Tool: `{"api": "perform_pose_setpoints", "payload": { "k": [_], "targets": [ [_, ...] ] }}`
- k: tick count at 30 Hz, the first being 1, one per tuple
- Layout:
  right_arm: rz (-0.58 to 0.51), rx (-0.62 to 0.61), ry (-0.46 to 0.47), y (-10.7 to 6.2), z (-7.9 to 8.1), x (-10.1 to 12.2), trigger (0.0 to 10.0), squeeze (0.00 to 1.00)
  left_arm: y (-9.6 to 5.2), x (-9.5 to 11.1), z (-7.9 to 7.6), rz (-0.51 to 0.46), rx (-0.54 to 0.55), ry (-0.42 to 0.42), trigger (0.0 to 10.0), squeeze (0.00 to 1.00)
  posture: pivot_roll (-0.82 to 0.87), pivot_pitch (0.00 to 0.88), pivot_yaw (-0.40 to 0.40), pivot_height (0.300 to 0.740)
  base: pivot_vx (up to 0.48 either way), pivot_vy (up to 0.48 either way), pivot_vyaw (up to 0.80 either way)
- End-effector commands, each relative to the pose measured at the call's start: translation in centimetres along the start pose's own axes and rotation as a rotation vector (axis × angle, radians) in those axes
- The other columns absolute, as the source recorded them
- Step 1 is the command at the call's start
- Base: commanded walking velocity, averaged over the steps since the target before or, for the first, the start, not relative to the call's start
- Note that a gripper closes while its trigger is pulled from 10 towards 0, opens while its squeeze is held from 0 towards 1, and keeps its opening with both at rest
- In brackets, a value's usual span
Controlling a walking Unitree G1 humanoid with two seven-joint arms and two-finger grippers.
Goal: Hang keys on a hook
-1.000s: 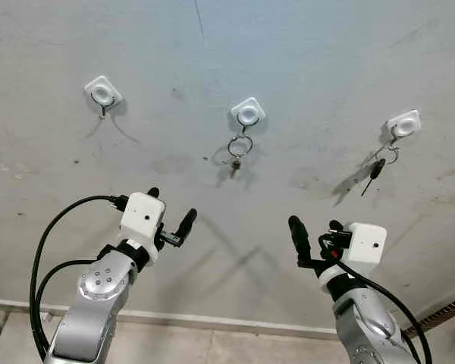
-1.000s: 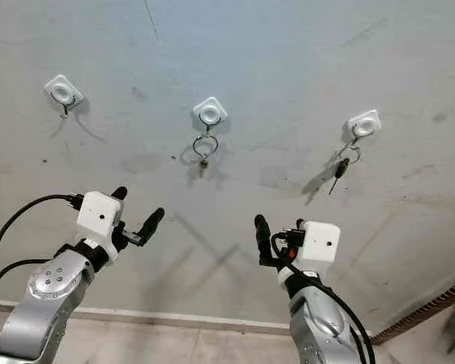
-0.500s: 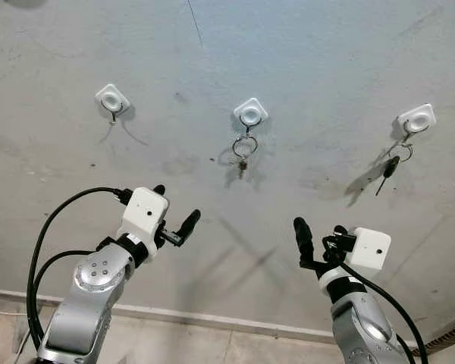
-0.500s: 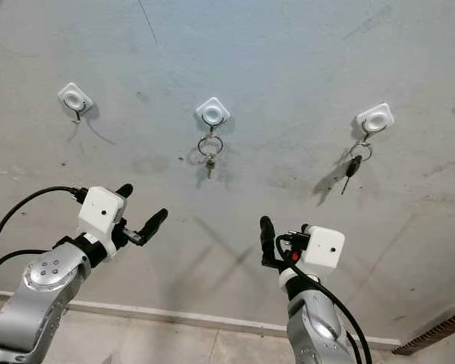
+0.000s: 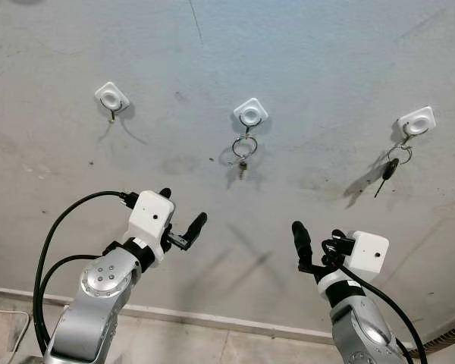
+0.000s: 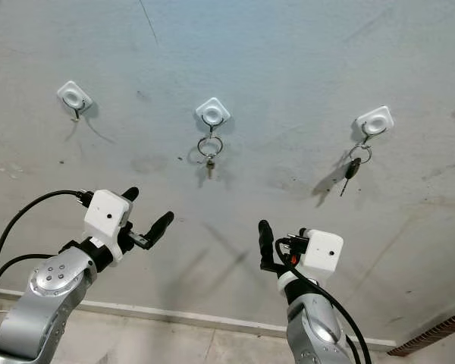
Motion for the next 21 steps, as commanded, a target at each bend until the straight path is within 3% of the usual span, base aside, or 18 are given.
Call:
{"api": "perform_pose_setpoints", "payload": {
  "k": [1, 4, 21],
  "targets": [
    [-0.005, 0.011, -0.001, -0.16, 0.3, 0.3, 10.0, 0.0, -0.14, 0.3, -0.04, -0.006, 0.004, 0.002, 10.0, 0.0, 0.19, 0.008, -0.026, 0.74, 0.0, 0.0, 0.0],
    [-0.002, 0.009, -0.004, -0.23, 0.21, 0.29, 10.0, 0.0, -0.14, 0.21, -0.03, -0.004, 0.006, -0.003, 10.0, 0.0, 0.19, 0.01, -0.029, 0.74, 0.0, 0.0, 0.0],
    [0.01, 0.009, -0.012, -0.27, -0.01, 0.3, 10.0, 0.0, -0.15, 0.13, -0.06, -0.001, 0.017, -0.015, 10.0, 0.0, 0.18, 0.012, -0.038, 0.74, -0.285, 0.0, 0.0]
  ]
}}
Point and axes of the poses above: a point about 5 cm out from each wrist's last joint towards the gripper, its own y axis pointing out of the wrist towards the gripper, its own x axis along the axis of the wrist's last joint, z = x × y, the point moved 5 cm from there along y, pointing out of the wrist towards the gripper, and after that the axes turned 8 degrees about y, right-handed, at the moved point
